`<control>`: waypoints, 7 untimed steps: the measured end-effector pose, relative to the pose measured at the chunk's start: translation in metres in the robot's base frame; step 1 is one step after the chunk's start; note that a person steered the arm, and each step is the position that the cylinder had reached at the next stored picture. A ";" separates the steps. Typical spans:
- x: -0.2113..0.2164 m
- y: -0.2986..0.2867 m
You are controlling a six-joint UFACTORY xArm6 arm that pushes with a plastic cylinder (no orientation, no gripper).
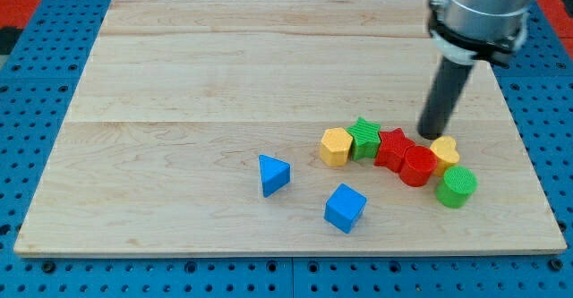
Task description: Move the red star green star and the yellow hexagon down a bit
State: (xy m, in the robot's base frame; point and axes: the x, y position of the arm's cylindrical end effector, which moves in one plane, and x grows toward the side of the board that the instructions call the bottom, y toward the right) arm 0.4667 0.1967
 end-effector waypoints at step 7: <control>0.000 -0.054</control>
State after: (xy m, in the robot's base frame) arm 0.4667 0.1423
